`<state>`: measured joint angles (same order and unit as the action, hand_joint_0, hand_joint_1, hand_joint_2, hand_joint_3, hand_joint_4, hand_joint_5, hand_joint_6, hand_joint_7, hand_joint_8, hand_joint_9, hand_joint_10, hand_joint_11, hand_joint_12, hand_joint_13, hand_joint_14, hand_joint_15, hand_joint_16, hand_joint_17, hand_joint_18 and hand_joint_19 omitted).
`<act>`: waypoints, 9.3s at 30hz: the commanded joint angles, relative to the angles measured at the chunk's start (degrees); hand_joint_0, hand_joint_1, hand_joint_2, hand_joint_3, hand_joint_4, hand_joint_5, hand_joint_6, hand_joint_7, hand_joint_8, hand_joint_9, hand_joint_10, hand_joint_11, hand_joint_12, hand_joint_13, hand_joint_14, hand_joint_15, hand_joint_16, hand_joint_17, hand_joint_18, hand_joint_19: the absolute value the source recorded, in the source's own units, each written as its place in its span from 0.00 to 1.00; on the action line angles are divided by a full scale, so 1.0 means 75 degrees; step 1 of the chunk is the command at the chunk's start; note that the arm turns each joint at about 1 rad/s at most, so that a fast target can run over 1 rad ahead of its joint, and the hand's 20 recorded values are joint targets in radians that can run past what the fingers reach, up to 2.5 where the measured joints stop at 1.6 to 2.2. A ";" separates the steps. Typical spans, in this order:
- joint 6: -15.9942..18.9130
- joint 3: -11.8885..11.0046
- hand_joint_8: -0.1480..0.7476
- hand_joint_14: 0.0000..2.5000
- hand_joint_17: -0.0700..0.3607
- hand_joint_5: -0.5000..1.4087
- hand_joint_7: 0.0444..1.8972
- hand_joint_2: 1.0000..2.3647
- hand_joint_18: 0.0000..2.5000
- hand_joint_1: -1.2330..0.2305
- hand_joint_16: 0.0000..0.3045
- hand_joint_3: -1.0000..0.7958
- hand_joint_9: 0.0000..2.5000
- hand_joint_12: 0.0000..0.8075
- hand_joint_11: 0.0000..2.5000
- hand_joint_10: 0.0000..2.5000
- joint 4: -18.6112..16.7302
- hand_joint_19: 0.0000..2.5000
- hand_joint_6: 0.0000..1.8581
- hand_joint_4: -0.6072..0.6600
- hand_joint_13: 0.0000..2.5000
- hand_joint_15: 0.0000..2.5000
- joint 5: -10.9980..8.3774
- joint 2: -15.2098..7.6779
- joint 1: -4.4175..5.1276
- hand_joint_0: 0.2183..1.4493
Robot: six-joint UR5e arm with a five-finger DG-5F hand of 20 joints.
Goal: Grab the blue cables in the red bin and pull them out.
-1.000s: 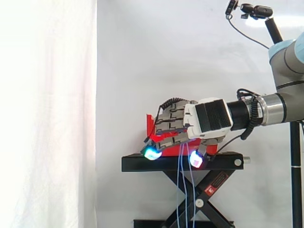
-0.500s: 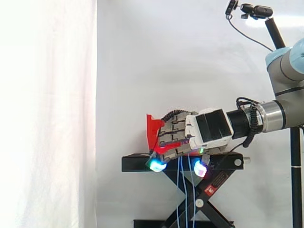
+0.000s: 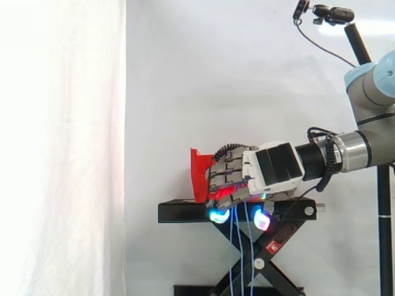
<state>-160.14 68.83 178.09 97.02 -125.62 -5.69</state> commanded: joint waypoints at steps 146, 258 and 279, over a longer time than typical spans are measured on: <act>-0.0181 -0.0435 0.49 0.01 0.44 0.66 0.33 0.00 0.21 0.25 0.18 0.00 0.26 0.50 0.36 0.01 0.0419 0.24 0.00 0.56 0.21 0.22 0.0260 0.0003 -0.0003 0.34; -0.0193 -0.0435 0.45 0.01 0.39 0.73 0.44 0.00 0.23 0.24 0.14 0.00 0.29 0.43 0.38 0.01 0.0806 0.25 0.01 0.49 0.24 0.23 0.0447 0.0003 -0.0143 0.47; -0.0193 -0.0435 0.44 0.01 0.38 0.73 0.42 0.00 0.24 0.31 0.14 0.00 0.31 0.42 0.37 0.01 0.0736 0.25 0.12 0.48 0.25 0.23 0.0447 0.0003 -0.0096 0.55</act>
<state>-161.58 65.57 183.82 100.37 -125.60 -6.46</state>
